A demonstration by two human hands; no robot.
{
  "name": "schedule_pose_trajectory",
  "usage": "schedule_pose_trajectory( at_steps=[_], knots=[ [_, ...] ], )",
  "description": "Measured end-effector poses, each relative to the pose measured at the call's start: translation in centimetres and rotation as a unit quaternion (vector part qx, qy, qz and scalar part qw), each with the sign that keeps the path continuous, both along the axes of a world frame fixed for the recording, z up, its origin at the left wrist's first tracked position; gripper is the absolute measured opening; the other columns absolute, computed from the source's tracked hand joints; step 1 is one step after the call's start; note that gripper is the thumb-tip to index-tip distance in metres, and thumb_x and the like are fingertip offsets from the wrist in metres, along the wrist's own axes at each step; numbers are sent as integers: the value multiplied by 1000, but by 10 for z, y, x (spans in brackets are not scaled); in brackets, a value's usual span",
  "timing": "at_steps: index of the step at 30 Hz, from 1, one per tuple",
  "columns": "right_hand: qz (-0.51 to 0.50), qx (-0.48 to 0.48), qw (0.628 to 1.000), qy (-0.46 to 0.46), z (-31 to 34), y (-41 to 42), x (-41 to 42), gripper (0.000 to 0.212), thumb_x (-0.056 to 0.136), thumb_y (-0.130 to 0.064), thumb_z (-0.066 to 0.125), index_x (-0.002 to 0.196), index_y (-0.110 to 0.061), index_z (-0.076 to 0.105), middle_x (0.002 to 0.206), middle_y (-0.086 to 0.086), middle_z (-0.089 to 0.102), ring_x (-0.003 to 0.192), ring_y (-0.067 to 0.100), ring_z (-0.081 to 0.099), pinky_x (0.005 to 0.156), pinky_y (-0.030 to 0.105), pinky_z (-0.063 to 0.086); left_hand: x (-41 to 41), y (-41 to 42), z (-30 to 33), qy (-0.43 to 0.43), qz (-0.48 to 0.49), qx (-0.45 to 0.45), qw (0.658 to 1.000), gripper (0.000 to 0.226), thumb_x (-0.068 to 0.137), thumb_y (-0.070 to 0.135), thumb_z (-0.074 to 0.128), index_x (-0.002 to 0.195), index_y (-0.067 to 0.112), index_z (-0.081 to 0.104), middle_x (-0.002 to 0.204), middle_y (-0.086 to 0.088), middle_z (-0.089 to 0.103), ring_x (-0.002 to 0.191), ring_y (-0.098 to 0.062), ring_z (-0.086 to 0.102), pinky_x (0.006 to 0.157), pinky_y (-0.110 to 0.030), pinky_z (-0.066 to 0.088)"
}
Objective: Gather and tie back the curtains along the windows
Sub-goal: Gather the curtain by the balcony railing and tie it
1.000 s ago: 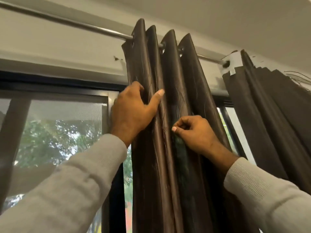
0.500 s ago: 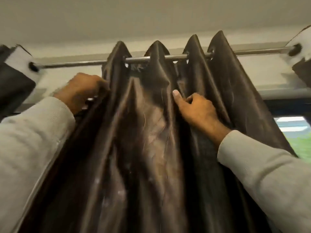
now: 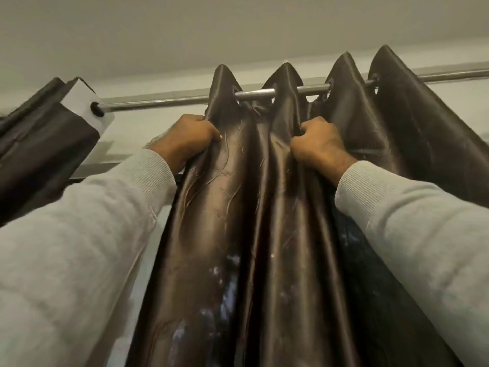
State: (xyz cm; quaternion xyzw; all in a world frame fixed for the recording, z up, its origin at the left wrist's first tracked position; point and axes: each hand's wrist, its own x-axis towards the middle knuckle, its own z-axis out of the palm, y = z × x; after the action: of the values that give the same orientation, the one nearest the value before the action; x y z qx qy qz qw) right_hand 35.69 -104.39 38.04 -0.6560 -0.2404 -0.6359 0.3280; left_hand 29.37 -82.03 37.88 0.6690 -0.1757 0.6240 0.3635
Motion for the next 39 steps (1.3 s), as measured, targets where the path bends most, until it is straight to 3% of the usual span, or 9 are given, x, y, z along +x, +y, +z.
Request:
schedule_pose_trajectory(
  at_steps=[5,9,14,18,24,28,32,36,39],
  knots=[
    [136,-226,964,24,3,42,-13,42,93,1,61,125,-20,77,118,-2,76,106,13,71,86,20,58,18,-5,4,3,-19,83,996,20,91,-3,66,103,5,79,87,-2,75,77,-17,71,56,-16,54],
    [198,-247,940,131,6,11,-34,45,100,13,50,129,-14,72,116,6,78,95,14,76,76,29,63,22,27,12,33,-117,72,990,20,88,3,69,106,5,77,99,-16,80,97,-37,79,87,-45,65],
    [-142,59,975,-160,8,-43,-34,46,87,-49,70,124,-22,71,123,9,72,120,35,65,98,46,54,19,47,16,31,-168,107,979,29,87,28,77,109,9,77,97,-12,81,87,-33,77,91,-51,61],
    [-61,124,990,31,11,-58,-4,110,61,-80,78,147,-18,50,147,12,56,133,39,55,110,55,47,9,33,21,-15,-142,84,986,21,93,38,75,104,20,79,83,4,77,71,-17,73,59,-29,55],
    [-25,63,998,-7,13,-19,16,36,88,-24,61,122,-16,71,123,15,72,115,38,67,101,45,56,20,0,24,-56,-94,95,989,15,96,17,71,109,17,78,95,-8,80,75,-22,79,61,-34,61],
    [66,-221,971,58,12,20,-2,45,95,3,59,126,-26,75,118,-2,76,110,16,70,92,26,58,27,-14,24,-37,-108,119,986,24,99,8,59,109,12,80,105,-19,78,87,-30,76,75,-42,64],
    [130,-217,966,44,12,-16,-24,41,98,5,58,122,-22,76,112,3,79,95,15,77,79,29,63,24,-9,24,-26,-132,90,987,25,96,10,62,115,10,78,102,-12,75,86,-26,74,68,-34,60],
    [-92,8,967,-236,13,-54,-18,37,90,-36,66,124,-23,71,120,5,72,107,22,66,92,40,57,14,-2,27,-46,-124,55,990,12,89,23,75,98,16,78,85,0,75,65,-13,71,50,-20,52],
    [-104,43,990,-86,15,-67,-4,76,80,-64,73,142,-25,53,139,9,59,127,35,56,104,51,49,7,-4,28,-66,-143,17,987,20,86,39,80,95,21,80,81,5,77,58,-11,70,48,-20,52]
  ],
)
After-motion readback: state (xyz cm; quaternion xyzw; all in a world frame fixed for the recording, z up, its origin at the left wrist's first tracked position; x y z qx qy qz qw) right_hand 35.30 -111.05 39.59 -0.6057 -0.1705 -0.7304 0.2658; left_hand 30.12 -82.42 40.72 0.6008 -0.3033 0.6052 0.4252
